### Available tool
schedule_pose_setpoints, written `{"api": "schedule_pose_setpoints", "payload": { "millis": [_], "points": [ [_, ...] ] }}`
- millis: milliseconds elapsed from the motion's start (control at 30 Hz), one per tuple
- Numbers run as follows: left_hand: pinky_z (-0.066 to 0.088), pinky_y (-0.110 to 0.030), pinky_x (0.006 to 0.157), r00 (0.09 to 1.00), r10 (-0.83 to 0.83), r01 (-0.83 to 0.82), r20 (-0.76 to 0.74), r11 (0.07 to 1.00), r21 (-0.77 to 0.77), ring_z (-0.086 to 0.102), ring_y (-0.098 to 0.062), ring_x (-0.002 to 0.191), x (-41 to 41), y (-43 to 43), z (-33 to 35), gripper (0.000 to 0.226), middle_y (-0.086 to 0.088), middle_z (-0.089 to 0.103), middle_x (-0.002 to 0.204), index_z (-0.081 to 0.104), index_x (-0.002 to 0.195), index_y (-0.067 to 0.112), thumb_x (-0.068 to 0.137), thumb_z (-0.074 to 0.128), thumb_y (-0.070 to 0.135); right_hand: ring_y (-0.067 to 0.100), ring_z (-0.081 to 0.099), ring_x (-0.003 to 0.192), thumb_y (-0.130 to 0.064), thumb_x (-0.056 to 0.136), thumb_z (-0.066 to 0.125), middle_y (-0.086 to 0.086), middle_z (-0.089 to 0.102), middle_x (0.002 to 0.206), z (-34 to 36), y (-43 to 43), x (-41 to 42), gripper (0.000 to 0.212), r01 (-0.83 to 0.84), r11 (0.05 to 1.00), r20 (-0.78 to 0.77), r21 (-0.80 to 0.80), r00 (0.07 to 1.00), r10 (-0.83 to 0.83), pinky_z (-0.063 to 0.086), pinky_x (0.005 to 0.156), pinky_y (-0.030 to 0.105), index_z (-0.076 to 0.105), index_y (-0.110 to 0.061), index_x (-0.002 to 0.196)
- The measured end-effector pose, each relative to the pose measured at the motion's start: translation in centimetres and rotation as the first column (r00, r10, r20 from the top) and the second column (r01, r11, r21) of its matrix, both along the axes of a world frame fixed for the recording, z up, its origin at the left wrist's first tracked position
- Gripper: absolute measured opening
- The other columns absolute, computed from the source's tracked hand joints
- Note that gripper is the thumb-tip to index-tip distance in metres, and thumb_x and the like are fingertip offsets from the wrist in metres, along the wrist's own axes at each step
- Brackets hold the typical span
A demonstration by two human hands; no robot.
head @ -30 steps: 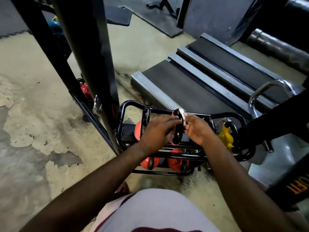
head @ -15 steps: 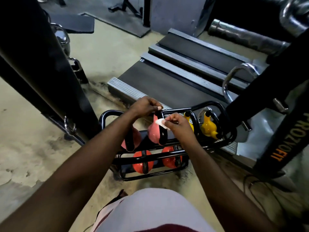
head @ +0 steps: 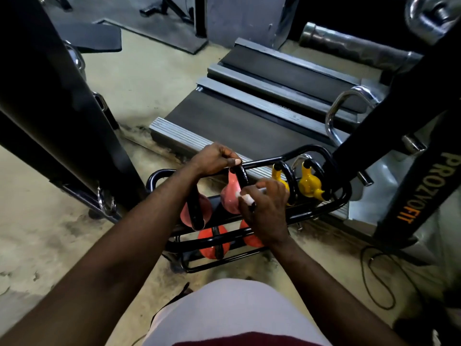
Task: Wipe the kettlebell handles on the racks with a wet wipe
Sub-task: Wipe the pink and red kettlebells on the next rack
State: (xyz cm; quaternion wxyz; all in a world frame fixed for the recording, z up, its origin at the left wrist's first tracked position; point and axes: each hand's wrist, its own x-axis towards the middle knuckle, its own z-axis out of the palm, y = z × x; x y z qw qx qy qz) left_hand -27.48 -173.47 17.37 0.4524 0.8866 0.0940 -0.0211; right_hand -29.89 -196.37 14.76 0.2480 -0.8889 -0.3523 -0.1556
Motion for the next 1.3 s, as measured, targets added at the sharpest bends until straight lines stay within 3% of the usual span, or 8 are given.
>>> {"api": "schedule_pose_setpoints", "payload": {
  "millis": [200, 367, 467, 567, 700, 900, 1100, 1300],
  "points": [
    [0.056, -0.033, 0.082, 1.0, 0.017, -0.017, 0.01, 0.996, -0.082, 0.073, -0.017, 0.085, 0.1, 0.0, -0.8, 0.011, 0.004, 0.077, 0.083, 0.079, 0.091, 0.021, 0.088, 0.071, 0.027, 0.013, 0.063, 0.094, -0.025, 0.092, 0.065, -0.004, 0.068, 0.095, 0.7, 0.4, 1.2, 0.007, 0.203, 0.881, -0.66, 0.427, 0.736, 0.151, 0.05, 0.079, 0.027, 0.068, -0.019, 0.095],
    [0.052, -0.027, 0.071, 0.998, 0.062, -0.061, 0.033, 0.998, -0.016, 0.071, -0.015, 0.076, -0.5, -0.4, -0.1, 0.015, 0.0, 0.075, 0.078, 0.077, 0.08, 0.017, 0.091, 0.068, 0.023, 0.017, 0.064, 0.067, 0.0, 0.089, 0.052, 0.002, 0.07, 0.069, 2.4, 3.9, 4.1, 0.023, 0.384, 0.889, -0.963, 0.247, 0.197, 0.183, 0.051, 0.063, 0.025, 0.069, -0.01, 0.08],
    [0.047, -0.022, 0.067, 0.997, 0.069, -0.071, 0.037, 0.996, 0.059, 0.067, -0.006, 0.069, -0.8, -0.8, 0.0, 0.017, 0.004, 0.075, 0.077, 0.073, 0.075, 0.025, 0.091, 0.067, 0.027, 0.012, 0.056, 0.053, -0.005, 0.086, 0.052, 0.003, 0.06, 0.065, 2.8, 3.7, 4.5, 0.016, 0.374, 0.908, -0.982, 0.189, 0.082, 0.171, 0.049, 0.056, 0.024, 0.068, -0.007, 0.089],
    [0.056, -0.03, 0.075, 0.999, 0.03, -0.032, 0.022, 0.996, 0.086, 0.069, -0.004, 0.074, -0.8, -1.5, -0.3, 0.014, 0.007, 0.075, 0.078, 0.075, 0.079, 0.028, 0.09, 0.067, 0.032, 0.021, 0.058, 0.068, -0.014, 0.085, 0.054, 0.009, 0.061, 0.078, 2.0, 0.3, 4.1, 0.015, 0.322, 0.921, -0.973, 0.22, 0.139, 0.184, 0.05, 0.069, 0.035, 0.069, -0.014, 0.086],
    [0.057, -0.035, 0.087, 0.998, 0.064, -0.063, -0.005, 0.992, 0.105, 0.07, -0.002, 0.088, -1.3, -0.7, 0.0, 0.038, 0.011, 0.076, 0.094, 0.077, 0.099, 0.028, 0.077, 0.068, 0.057, 0.011, 0.066, 0.084, -0.019, 0.095, 0.062, -0.003, 0.072, 0.085, 1.9, -0.8, 1.9, 0.012, 0.192, 0.919, -0.859, 0.344, 0.46, 0.225, 0.052, 0.077, 0.027, 0.071, -0.019, 0.087],
    [0.055, -0.037, 0.093, 0.997, 0.076, -0.07, -0.027, 0.981, 0.182, 0.068, -0.007, 0.101, -1.5, -2.5, 0.3, 0.078, 0.008, 0.073, 0.111, 0.071, 0.116, 0.026, 0.059, 0.058, 0.078, 0.018, 0.052, 0.091, -0.033, 0.082, 0.067, -0.001, 0.057, 0.091, 1.5, 2.4, 1.6, 0.017, 0.041, 0.993, -0.228, 0.111, 0.973, -0.015, 0.037, 0.077, 0.033, 0.064, -0.018, 0.088],
    [0.052, -0.041, 0.094, 0.997, 0.077, -0.08, 0.022, 0.947, 0.31, 0.063, -0.018, 0.111, -2.4, -3.5, 0.9, 0.059, 0.001, 0.068, 0.121, 0.066, 0.124, 0.027, 0.078, 0.064, 0.065, 0.021, 0.047, 0.09, -0.031, 0.083, 0.062, 0.0, 0.052, 0.091, -1.2, -0.3, -1.8, 0.011, 0.031, 0.999, -0.045, 0.041, 0.999, -0.029, 0.028, 0.077, 0.032, 0.059, -0.021, 0.087],
    [0.052, -0.04, 0.091, 0.986, 0.069, -0.115, 0.151, 0.94, 0.322, 0.063, -0.018, 0.107, -4.1, -4.3, 0.4, 0.049, 0.002, 0.067, 0.115, 0.069, 0.118, 0.031, 0.079, 0.06, 0.059, 0.019, 0.061, 0.101, -0.033, 0.093, 0.062, -0.006, 0.066, 0.101, -1.8, -1.7, -0.7, 0.008, 0.085, 0.926, -0.632, 0.368, 0.753, 0.183, 0.05, 0.087, 0.043, 0.061, -0.026, 0.097]
  ]
}}
